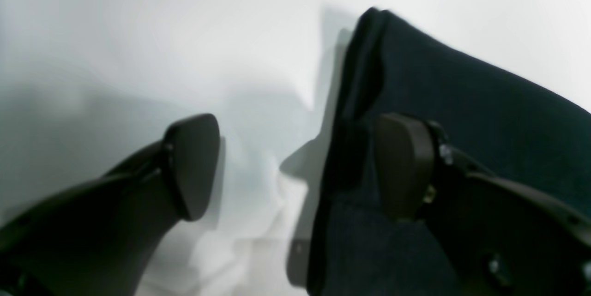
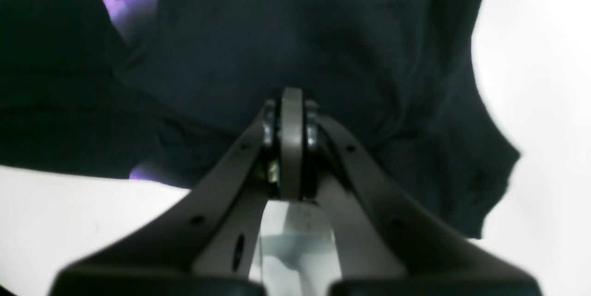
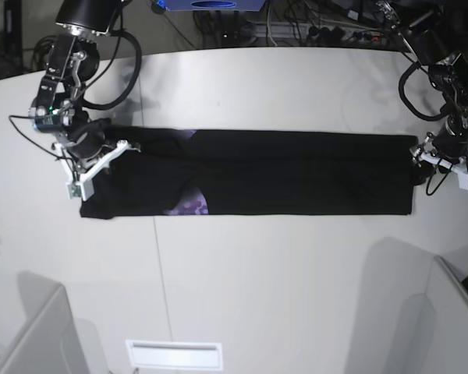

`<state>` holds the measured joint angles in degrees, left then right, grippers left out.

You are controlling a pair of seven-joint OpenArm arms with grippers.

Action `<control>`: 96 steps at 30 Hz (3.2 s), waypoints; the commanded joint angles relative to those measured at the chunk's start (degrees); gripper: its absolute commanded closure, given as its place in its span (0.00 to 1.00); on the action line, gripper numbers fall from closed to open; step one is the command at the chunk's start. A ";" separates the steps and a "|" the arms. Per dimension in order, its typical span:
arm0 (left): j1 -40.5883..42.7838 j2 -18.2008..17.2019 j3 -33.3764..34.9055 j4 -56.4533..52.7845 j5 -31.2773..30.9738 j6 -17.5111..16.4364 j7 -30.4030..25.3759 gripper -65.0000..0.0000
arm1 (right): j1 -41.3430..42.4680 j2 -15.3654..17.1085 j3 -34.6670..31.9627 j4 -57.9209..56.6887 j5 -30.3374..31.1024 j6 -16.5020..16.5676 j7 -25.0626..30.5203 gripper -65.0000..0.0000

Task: Fold the T-shirt properly
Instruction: 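Grasp both ends of the black strip with both grippers, then carry the strip end with the left gripper toward the right gripper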

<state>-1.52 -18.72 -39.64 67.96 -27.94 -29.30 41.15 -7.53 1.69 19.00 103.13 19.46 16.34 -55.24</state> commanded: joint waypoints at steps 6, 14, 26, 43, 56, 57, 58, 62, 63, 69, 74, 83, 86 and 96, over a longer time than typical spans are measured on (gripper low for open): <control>-1.69 -1.10 4.69 -3.04 -0.76 -0.37 -1.01 0.24 | 0.63 0.37 0.12 1.09 0.54 0.32 0.96 1.00; -1.69 -1.02 4.87 -7.52 -0.85 -0.28 -1.01 0.73 | 0.01 0.28 0.12 1.35 0.54 0.32 1.13 1.00; -3.62 -3.21 4.34 -11.92 -0.94 -0.37 -1.19 1.00 | -3.15 0.02 0.82 1.44 9.94 0.32 1.13 1.00; 7.10 -3.21 4.69 12.52 -0.76 -0.02 -5.50 1.00 | -5.35 1.34 0.82 1.35 15.31 0.32 1.13 1.00; 12.90 4.96 4.87 31.77 -0.76 -0.02 0.22 1.00 | -5.35 1.43 0.82 1.09 15.22 0.23 1.13 1.00; 12.90 5.40 4.87 32.56 -0.76 -0.02 0.92 1.00 | -5.35 1.43 0.82 1.09 15.22 0.23 1.13 1.00; 12.82 5.93 4.87 33.35 -0.76 -0.02 1.54 1.00 | -5.35 1.43 0.82 1.09 15.22 0.23 1.13 1.00; 12.64 7.25 7.15 35.82 -0.76 -0.02 2.94 1.00 | -5.35 1.43 0.82 1.09 15.22 0.23 1.13 1.00; 12.64 7.25 8.56 36.17 -0.76 0.07 3.21 1.00 | -5.35 1.43 0.82 1.09 15.22 0.23 1.13 1.00; 12.64 7.42 15.77 36.61 -1.20 4.29 3.03 1.00 | -5.26 1.43 0.82 1.00 15.22 0.23 1.13 1.00; 12.55 8.48 21.22 36.61 -0.94 5.26 2.94 1.00 | -5.00 1.43 0.82 1.00 15.22 0.23 1.13 1.00; 10.09 11.82 28.08 35.99 -0.76 8.68 3.21 1.00 | -4.91 2.83 1.61 0.91 15.22 0.23 1.13 1.00; 8.77 11.82 31.95 35.99 -1.02 10.18 3.12 1.00 | -4.91 2.75 4.07 0.91 15.22 0.23 1.13 1.00; 5.61 13.05 39.59 32.83 -1.20 12.99 3.03 1.00 | -5.17 3.10 8.64 0.91 15.22 0.23 1.05 1.00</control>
<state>4.78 -5.58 0.01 99.94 -28.36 -16.27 45.65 -13.23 4.12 27.42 103.11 34.09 16.34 -55.13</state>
